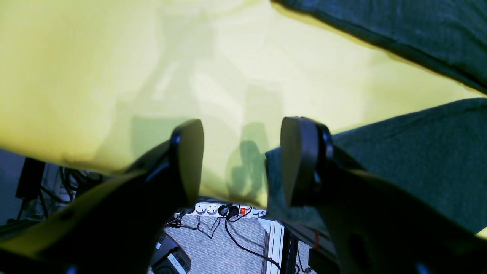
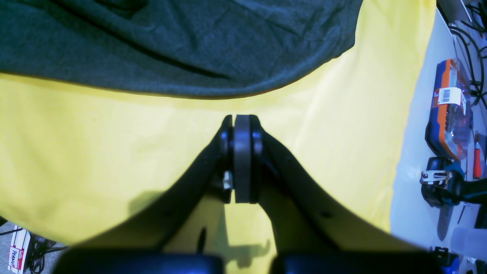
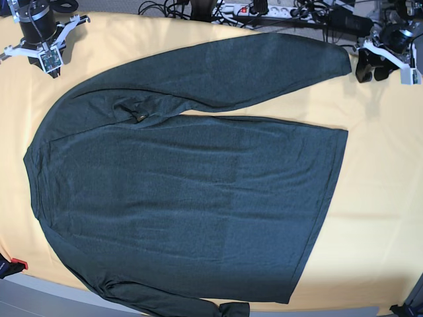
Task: Fold the T-shirt properly
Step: 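Close the left gripper on the sleeve cuff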
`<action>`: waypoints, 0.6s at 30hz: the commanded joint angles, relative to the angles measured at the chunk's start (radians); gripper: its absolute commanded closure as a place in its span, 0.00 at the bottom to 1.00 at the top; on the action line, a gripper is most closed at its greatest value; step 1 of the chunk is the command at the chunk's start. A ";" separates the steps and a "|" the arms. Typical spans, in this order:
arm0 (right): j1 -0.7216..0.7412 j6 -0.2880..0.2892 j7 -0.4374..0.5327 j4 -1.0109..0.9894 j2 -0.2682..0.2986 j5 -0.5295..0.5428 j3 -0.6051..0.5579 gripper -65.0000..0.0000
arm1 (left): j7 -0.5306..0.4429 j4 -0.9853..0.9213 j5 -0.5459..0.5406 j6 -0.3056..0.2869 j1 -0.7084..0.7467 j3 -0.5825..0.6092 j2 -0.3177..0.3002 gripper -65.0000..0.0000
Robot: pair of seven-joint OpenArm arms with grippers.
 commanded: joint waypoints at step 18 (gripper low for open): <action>-0.012 -0.008 0.014 0.017 0.008 -0.005 0.008 1.00 | -0.019 0.013 0.154 0.069 -0.006 0.174 -0.033 0.49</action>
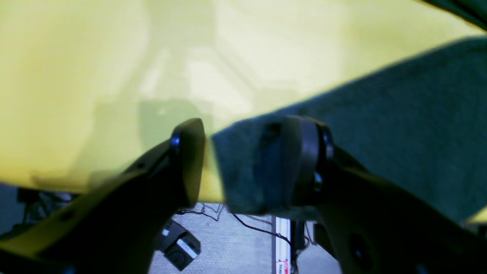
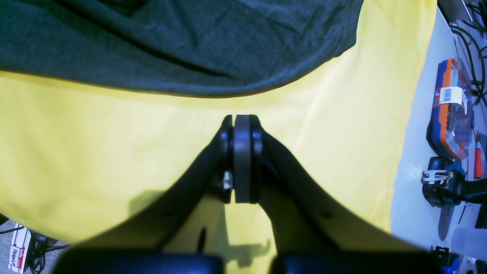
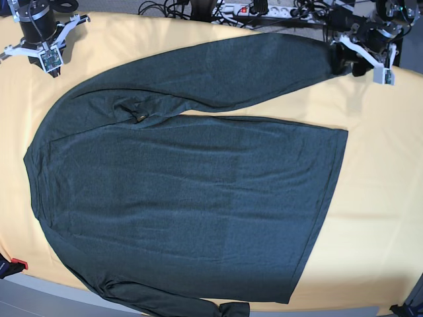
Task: Fold the T-shirt properly
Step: 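Close the left gripper on the sleeve cuff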
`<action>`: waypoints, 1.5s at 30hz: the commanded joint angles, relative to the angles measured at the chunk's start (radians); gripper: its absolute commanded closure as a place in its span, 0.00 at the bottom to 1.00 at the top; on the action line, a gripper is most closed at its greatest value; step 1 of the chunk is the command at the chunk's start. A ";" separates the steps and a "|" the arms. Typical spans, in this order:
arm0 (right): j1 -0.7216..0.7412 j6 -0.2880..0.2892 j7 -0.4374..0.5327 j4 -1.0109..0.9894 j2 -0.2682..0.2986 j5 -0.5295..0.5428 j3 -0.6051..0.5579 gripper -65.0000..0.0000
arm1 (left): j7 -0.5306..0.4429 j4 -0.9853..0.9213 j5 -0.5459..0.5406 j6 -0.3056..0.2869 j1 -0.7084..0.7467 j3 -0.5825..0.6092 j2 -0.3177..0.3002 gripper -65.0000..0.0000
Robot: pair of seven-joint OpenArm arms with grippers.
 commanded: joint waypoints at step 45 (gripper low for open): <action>-0.007 -0.008 0.017 0.017 0.009 -0.005 0.008 1.00 | 0.019 0.019 -0.151 -0.133 0.010 -0.007 -0.013 1.00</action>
